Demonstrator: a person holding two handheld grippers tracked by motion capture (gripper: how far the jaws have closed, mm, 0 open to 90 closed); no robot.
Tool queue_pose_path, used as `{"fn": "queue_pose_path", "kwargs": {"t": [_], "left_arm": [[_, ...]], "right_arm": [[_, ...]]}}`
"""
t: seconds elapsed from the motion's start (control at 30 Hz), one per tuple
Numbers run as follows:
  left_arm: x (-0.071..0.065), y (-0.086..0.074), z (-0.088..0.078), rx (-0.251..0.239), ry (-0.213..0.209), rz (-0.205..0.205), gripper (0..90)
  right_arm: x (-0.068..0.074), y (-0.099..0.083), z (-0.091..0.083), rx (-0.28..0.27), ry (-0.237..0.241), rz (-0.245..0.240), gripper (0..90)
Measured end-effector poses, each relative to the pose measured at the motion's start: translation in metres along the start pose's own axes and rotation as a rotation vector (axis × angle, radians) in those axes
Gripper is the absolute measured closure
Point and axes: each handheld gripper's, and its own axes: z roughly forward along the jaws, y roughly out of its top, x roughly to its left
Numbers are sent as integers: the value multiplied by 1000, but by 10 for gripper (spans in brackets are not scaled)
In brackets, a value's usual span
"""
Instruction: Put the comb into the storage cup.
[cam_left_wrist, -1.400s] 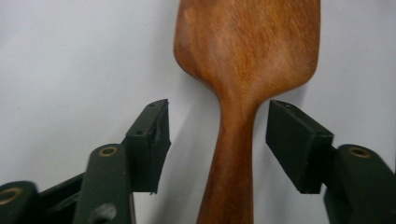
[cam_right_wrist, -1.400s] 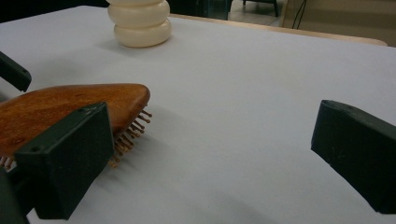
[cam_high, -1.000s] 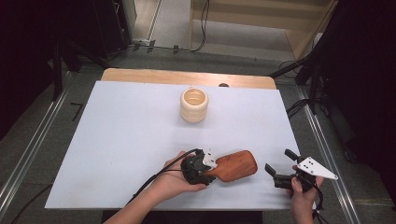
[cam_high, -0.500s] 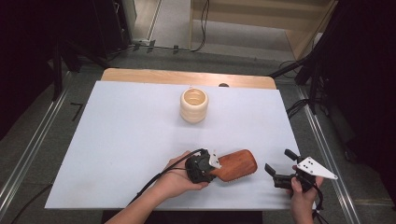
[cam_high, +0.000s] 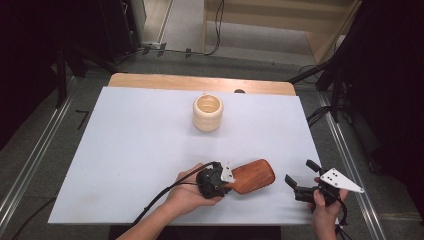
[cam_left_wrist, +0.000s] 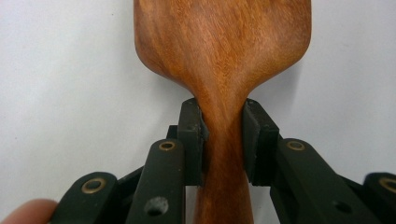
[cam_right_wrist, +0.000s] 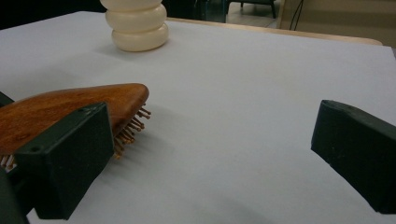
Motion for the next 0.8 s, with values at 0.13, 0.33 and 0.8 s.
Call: {"fn": "queue_pose_path", "kwargs": {"t": [0.13,0.33,0.8], "left_arm": [[1,-4,-3,-18,1,-15,727],[3,-9,-8,-39,10,-32,727],[10,-24,-32,-154,92,-85,726]], "right_arm": [[1,1,-1,4,-6,-2,0],[2,3,-2,19,4,-8,0],[9,13,-3,35,36,-10,0]]}}
